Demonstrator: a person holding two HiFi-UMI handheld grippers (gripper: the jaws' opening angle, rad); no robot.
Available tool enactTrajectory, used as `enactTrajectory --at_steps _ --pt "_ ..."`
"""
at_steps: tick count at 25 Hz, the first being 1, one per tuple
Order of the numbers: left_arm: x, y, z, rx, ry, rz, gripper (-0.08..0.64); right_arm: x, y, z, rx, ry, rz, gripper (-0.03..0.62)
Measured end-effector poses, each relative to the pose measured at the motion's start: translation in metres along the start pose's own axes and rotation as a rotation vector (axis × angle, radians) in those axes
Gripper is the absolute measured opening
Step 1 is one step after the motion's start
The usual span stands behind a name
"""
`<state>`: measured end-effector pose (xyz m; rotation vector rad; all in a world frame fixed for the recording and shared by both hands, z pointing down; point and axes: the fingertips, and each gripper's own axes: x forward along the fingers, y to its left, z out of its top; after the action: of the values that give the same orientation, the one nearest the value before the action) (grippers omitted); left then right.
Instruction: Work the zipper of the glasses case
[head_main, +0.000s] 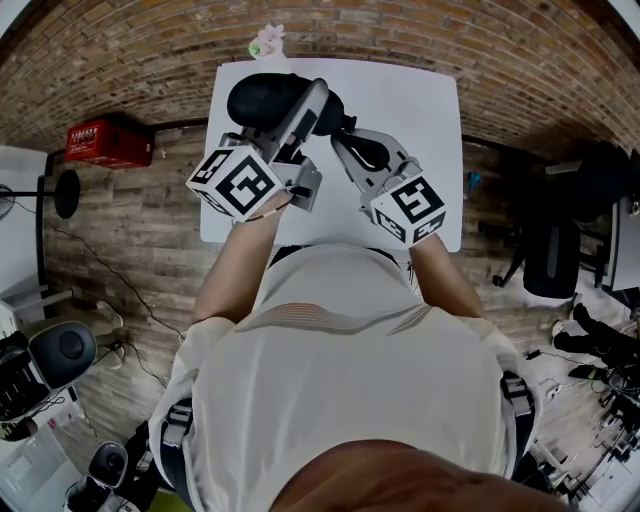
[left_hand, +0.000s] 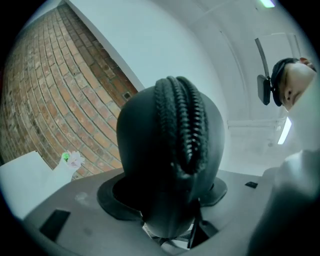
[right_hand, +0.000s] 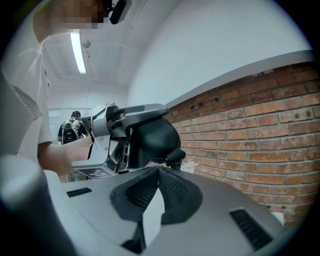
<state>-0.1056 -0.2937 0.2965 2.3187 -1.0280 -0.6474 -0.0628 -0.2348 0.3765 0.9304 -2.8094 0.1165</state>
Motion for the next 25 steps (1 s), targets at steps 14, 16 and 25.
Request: enactTrajectory --at_steps 14,16,25 --pt "-0.004 -0.009 -0.021 -0.016 0.175 -0.12 0.265 -0.013 -0.018 0.002 -0.163 0.032 -0.062 0.057" --pt "-0.005 -0.01 -0.028 -0.008 0.23 -0.15 0.265 -0.014 -0.018 0.003 -0.201 0.035 -0.063 0.058" --pt "-0.018 -0.014 -0.062 0.036 0.523 -0.294 0.265 -0.013 -0.004 -0.003 -0.402 0.064 -0.017 0.062"
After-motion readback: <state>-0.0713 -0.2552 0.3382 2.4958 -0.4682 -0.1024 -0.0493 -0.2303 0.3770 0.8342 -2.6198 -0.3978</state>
